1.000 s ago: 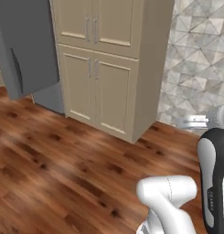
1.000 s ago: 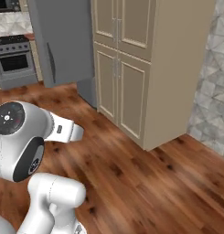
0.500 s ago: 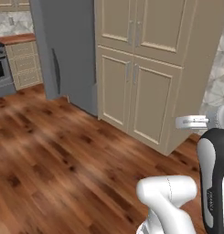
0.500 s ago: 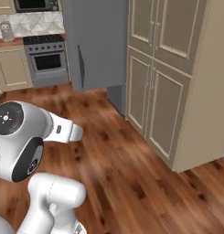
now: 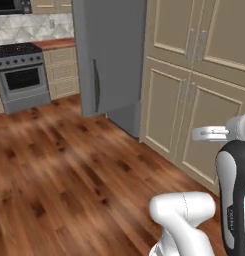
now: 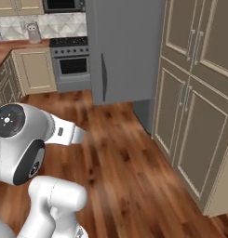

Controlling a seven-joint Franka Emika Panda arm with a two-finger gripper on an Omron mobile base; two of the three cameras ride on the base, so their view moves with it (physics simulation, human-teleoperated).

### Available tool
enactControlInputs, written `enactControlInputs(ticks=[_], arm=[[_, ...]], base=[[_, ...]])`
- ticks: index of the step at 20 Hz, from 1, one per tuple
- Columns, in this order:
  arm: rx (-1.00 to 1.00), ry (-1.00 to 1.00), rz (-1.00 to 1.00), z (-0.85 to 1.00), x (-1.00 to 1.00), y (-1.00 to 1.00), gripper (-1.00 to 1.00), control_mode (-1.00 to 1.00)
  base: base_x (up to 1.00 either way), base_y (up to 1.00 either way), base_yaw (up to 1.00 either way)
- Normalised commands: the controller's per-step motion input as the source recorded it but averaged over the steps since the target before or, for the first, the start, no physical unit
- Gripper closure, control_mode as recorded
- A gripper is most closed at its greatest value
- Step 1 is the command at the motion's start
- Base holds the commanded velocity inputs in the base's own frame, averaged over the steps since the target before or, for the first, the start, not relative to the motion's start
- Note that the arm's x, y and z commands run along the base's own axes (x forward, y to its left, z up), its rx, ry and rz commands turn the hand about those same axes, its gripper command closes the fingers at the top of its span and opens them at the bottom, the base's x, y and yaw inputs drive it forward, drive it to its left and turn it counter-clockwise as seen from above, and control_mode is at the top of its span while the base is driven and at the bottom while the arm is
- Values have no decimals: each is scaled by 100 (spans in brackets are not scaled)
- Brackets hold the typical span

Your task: Gather the squash and lemon wedge from the fridge and place them on a tray on the dining counter. Then gather the steak and chicken drumstick from the fridge and place them on the other tray.

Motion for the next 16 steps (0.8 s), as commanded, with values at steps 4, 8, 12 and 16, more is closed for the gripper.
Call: enactControlInputs(ticks=[4,8,12,16], arm=[[0,0,0,0,0,0,-100,100],[0,0,0,0,0,0,-100,100],[0,0,0,0,0,0,-100,100],[0,0,0,0,0,0,-100,100]], base=[[99,22,27],[93,40,23],[88,51,21],[87,57,17]])
